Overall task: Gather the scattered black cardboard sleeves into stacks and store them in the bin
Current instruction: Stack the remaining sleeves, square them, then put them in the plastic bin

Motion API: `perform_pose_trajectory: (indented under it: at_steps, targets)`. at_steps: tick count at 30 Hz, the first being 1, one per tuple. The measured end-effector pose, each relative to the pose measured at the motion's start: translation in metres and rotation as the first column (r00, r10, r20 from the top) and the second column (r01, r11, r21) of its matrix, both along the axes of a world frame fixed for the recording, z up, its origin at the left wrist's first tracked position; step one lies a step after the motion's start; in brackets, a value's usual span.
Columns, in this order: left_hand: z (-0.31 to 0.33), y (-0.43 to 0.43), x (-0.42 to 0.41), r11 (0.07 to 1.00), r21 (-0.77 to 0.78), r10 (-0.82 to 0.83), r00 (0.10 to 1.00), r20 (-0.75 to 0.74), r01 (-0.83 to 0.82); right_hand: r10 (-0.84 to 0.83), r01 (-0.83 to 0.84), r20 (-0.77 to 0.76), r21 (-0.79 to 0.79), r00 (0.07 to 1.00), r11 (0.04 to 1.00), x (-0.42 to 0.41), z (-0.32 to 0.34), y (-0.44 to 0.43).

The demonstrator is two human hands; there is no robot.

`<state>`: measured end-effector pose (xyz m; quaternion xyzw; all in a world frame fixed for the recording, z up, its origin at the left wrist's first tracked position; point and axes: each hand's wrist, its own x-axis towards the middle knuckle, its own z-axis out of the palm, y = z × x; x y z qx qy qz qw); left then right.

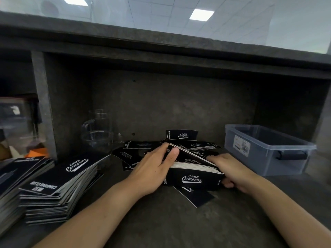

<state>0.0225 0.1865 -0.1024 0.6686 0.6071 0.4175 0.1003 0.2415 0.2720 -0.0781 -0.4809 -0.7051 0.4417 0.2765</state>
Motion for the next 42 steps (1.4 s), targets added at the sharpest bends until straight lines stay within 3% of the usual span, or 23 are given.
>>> perform_pose_trajectory:
  at_steps: [3,6,7,9,14,19,22,26,28,30,33,35,39,42]
  targets:
    - [0.004,-0.003,0.007,0.997,-0.024,0.074,0.994,0.076,-0.073,0.011,-0.015,0.054,0.079,0.998,0.997,-0.001,0.004,-0.006]
    - [0.004,0.003,0.010,0.982,-0.048,0.183,0.981,0.069,-0.180,-0.055,0.008,0.149,0.296,0.987,0.955,0.000,0.007,-0.009]
    - [0.005,0.005,0.009,0.977,-0.050,0.209,0.975,0.072,-0.206,-0.040,0.000,0.118,0.321,0.992,0.947,0.003,0.008,-0.009]
    - [0.005,0.006,0.006,0.971,-0.067,0.235,0.967,0.096,-0.230,0.089,-0.111,0.089,0.300,0.992,0.947,0.009,0.014,-0.014]
    - [0.004,0.003,0.005,0.974,-0.095,0.213,0.974,0.084,-0.205,0.405,-0.452,0.232,0.209,0.885,0.867,0.017,0.016,-0.014]
    - [0.006,0.002,0.008,0.990,0.093,0.098,0.989,0.107,-0.108,0.369,-0.423,0.218,0.306,0.903,0.853,0.009,0.006,-0.012]
    - [0.006,0.006,0.011,0.999,0.005,0.050,0.998,0.027,-0.051,0.343,-0.381,0.165,0.413,0.925,0.827,0.005,0.001,-0.011]
    - [0.019,0.006,0.000,0.988,-0.054,0.149,0.983,0.110,-0.143,0.363,-0.433,0.236,0.477,0.901,0.765,0.002,-0.002,-0.010]
    - [0.019,0.008,-0.016,0.955,-0.034,0.298,0.953,0.058,-0.296,0.379,-0.454,0.251,0.466,0.891,0.759,0.002,-0.001,-0.010]
    - [0.013,0.008,-0.033,0.879,-0.168,0.426,0.894,-0.140,-0.446,0.375,-0.447,0.243,0.463,0.895,0.766,0.003,0.000,-0.010]
    - [0.004,0.002,-0.037,0.698,-0.446,0.346,0.809,-0.475,-0.560,0.331,-0.417,0.257,0.473,0.908,0.776,0.011,0.004,-0.006]
    - [0.005,0.000,-0.032,0.711,-0.439,0.303,0.803,-0.514,-0.550,0.302,-0.393,0.258,0.474,0.918,0.788,0.019,0.006,-0.001]
    - [0.009,0.006,-0.031,0.839,-0.190,0.393,0.808,-0.438,-0.511,0.298,-0.376,0.238,0.445,0.924,0.813,0.025,0.005,0.005]
    - [0.001,0.012,-0.038,0.794,-0.318,0.380,0.832,-0.405,-0.518,0.333,-0.403,0.232,0.422,0.914,0.812,0.023,0.005,0.006]
